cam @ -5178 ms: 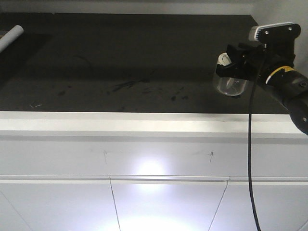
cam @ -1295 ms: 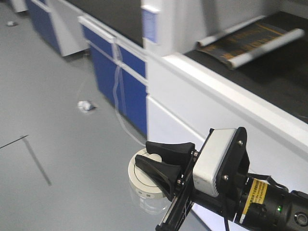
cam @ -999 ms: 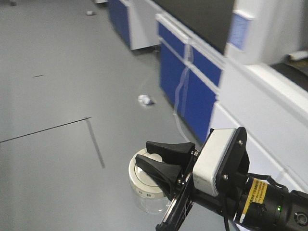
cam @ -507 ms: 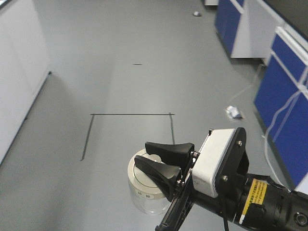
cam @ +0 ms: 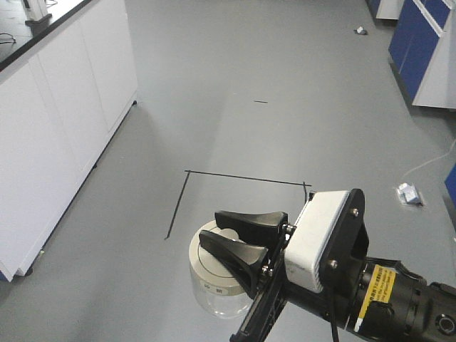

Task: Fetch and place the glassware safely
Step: 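Hold the jar in the right gripper while the base turns away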

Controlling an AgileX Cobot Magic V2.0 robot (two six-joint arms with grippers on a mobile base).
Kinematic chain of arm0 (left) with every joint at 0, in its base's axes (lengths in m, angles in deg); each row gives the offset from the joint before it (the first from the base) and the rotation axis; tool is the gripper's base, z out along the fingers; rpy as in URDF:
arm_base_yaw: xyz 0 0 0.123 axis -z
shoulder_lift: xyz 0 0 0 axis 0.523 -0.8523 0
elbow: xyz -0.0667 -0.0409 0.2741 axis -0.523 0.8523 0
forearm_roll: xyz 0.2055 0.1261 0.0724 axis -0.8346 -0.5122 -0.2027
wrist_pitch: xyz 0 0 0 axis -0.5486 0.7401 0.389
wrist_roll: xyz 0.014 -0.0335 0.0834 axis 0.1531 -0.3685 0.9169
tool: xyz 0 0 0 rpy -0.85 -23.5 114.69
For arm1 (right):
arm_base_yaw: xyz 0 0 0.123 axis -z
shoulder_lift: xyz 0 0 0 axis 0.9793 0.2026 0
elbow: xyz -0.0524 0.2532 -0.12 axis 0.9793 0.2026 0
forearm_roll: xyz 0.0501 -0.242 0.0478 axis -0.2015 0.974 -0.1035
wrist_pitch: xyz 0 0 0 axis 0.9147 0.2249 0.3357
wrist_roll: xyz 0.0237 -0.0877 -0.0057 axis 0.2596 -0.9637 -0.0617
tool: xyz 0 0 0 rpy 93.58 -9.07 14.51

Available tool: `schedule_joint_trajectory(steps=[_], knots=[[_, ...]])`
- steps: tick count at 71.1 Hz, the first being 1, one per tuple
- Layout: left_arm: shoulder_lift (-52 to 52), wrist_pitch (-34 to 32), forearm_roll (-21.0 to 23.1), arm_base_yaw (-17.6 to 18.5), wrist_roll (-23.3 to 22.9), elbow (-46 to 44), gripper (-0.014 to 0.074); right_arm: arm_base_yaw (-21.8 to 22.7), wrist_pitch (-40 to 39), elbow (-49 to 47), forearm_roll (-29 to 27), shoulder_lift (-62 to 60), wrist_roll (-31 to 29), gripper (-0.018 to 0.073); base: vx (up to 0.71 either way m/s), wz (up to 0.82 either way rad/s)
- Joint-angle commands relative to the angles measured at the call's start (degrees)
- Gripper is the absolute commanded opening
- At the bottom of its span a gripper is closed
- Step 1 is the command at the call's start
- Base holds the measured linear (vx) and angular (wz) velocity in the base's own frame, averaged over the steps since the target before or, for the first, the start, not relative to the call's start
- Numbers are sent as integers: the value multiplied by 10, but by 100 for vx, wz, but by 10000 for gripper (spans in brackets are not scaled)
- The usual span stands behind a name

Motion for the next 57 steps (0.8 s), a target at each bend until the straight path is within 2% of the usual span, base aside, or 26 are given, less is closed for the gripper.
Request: schedule_joint_trajectory(steps=[1, 21, 57], knots=[[-1, -41, 4, -2, -5, -15, -7, -1, -57, -16, -7, -14, -2, -3, 17, 18], [-1, -41, 4, -2, -5, -15, -7, -1, -57, -16, -7, -14, -2, -3, 22, 7], [-1, -41, 4, -2, -5, -15, -7, -1, -57, -16, -7, -14, -2, -3, 32, -11]])
